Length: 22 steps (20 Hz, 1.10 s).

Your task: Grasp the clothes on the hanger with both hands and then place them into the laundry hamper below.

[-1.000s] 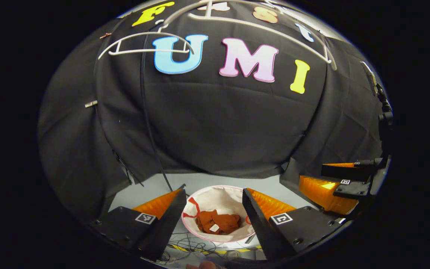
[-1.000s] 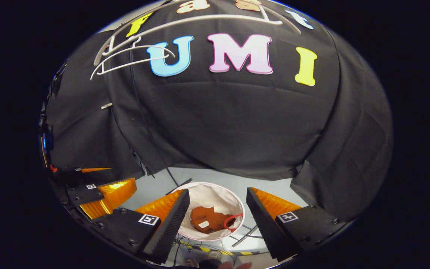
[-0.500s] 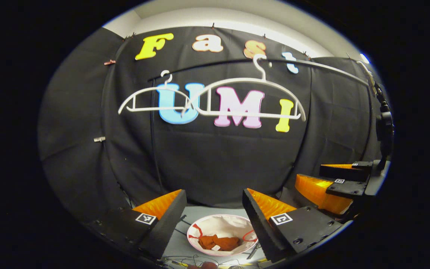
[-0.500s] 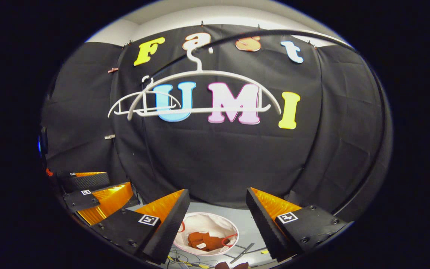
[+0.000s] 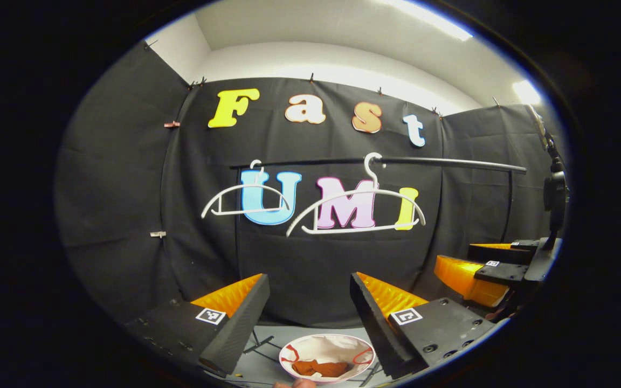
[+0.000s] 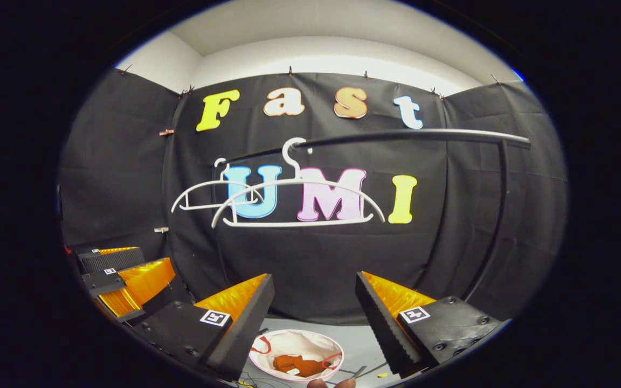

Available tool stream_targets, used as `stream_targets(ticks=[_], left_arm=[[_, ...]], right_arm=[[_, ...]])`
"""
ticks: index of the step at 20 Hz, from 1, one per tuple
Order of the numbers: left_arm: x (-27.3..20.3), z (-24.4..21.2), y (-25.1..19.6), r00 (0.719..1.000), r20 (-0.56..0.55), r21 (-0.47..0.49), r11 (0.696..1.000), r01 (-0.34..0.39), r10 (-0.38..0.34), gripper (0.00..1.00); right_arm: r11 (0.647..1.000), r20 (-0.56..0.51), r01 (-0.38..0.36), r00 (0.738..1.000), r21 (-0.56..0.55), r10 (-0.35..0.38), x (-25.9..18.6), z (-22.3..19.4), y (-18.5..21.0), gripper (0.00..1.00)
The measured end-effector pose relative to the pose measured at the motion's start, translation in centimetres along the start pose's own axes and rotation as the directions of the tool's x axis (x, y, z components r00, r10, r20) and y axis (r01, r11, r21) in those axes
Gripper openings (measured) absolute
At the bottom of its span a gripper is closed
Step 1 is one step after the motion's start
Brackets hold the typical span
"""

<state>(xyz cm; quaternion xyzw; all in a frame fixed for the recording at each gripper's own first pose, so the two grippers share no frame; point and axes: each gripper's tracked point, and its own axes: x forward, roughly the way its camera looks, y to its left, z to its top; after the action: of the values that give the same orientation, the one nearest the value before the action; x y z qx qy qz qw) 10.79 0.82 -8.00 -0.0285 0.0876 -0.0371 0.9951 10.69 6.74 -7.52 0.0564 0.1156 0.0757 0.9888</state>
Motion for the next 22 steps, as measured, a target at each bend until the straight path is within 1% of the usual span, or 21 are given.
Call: stream_targets(ticks=[1,2,4,5,6,7,8,9,10,11,12,13,14,15,16,17,18,21,22], left_arm=[[-0.7,0.4,0.1,1.0,0.013,0.005,1.0,-0.001,0.001,0.95],[-1.2,1.0,0.3,1.0,0.024,0.01,1.0,-0.006,0.006,0.95],[-2.0,1.6,0.7,0.999,0.037,0.019,1.0,-0.021,0.02,0.95],[-2.2,1.7,0.7,0.999,0.042,0.02,0.999,-0.026,0.025,0.95],[-2.5,1.9,0.7,0.999,0.045,0.02,0.999,-0.029,0.028,0.92],[-2.7,2.0,0.5,0.999,0.043,0.019,0.999,-0.028,0.027,0.92],[-2.8,2.1,0.5,0.999,0.043,0.019,0.999,-0.029,0.029,0.95],[-2.9,2.3,0.4,0.998,0.047,0.021,0.999,-0.031,0.03,0.92],[-3.1,2.6,0.3,0.998,0.055,0.026,0.999,-0.035,0.034,0.95],[-3.1,2.8,0.1,0.998,0.061,0.032,0.999,-0.037,0.035,0.92],[-3.2,2.9,-0.2,0.997,0.067,0.039,0.998,-0.04,0.037,0.95],[-3.2,3.0,-0.4,0.997,0.071,0.048,0.998,-0.041,0.037,0.95],[-3.3,3.1,-0.6,0.996,0.076,0.054,0.998,-0.043,0.039,0.92],[-3.3,3.2,-0.9,0.996,0.079,0.059,0.997,-0.04,0.035,0.95],[-3.2,3.4,-1.1,0.996,0.082,0.059,0.998,-0.038,0.033,0.95],[-3.3,3.5,-1.2,0.996,0.084,0.06,0.998,-0.037,0.032,0.92],[-3.3,3.6,-1.3,0.996,0.086,0.063,0.997,-0.039,0.033,0.95],[-3.0,3.8,-1.3,0.996,0.081,0.082,0.996,-0.04,0.033,0.95],[-3.0,3.9,-1.4,0.996,0.081,0.086,0.995,-0.04,0.033,0.92]], right_arm=[[1.0,0.011,-0.007,1.0,-0.001,0.007,-0.6,0.6,0.4,0.98],[1.0,0.019,-0.009,1.0,-0.006,0.009,-1.1,1.0,0.7,1.0],[1.0,0.035,-0.012,0.999,-0.016,0.013,-2.0,1.8,0.9,0.98],[1.0,0.043,-0.01,0.999,-0.015,0.011,-2.3,2.1,0.8,0.99],[1.0,0.048,-0.01,0.999,-0.012,0.011,-2.5,2.4,1.0,1.0],[1.0,0.053,-0.011,0.999,-0.008,0.011,-2.6,2.6,1.0,0.99],[1.0,0.057,-0.016,0.998,-0.008,0.016,-2.9,2.6,0.9,0.99],[1.0,0.061,-0.016,0.998,-0.006,0.016,-2.9,2.8,0.9,1.0],[1.0,0.065,-0.018,0.998,-0.005,0.018,-3.0,2.9,0.7,1.0],[1.0,0.069,-0.019,0.997,-0.006,0.019,-3.0,3.1,0.6,1.0],[1.0,0.07,-0.018,0.997,-0.006,0.018,-3.1,3.2,0.4,1.0],[1.0,0.07,-0.018,0.997,-0.004,0.018,-3.2,3.3,0.2,1.0],[1.0,0.073,-0.019,0.997,0.0,0.019,-3.2,3.3,0.1,1.0],[1.0,0.075,-0.026,0.997,0.0,0.026,-3.2,3.5,0.1,1.0],[1.0,0.074,-0.028,0.997,-0.003,0.028,-3.1,3.5,-0.1,0.99],[1.0,0.072,-0.03,0.997,-0.003,0.03,-3.1,3.5,-0.3,0.99],[0.999,0.075,-0.032,0.997,-0.001,0.032,-3.0,3.7,-0.2,0.99],[0.999,0.089,-0.038,0.995,-0.008,0.039,-2.8,4.4,-0.2,1.0],[0.999,0.094,-0.035,0.995,-0.013,0.037,-2.9,4.6,-0.3,1.0]])
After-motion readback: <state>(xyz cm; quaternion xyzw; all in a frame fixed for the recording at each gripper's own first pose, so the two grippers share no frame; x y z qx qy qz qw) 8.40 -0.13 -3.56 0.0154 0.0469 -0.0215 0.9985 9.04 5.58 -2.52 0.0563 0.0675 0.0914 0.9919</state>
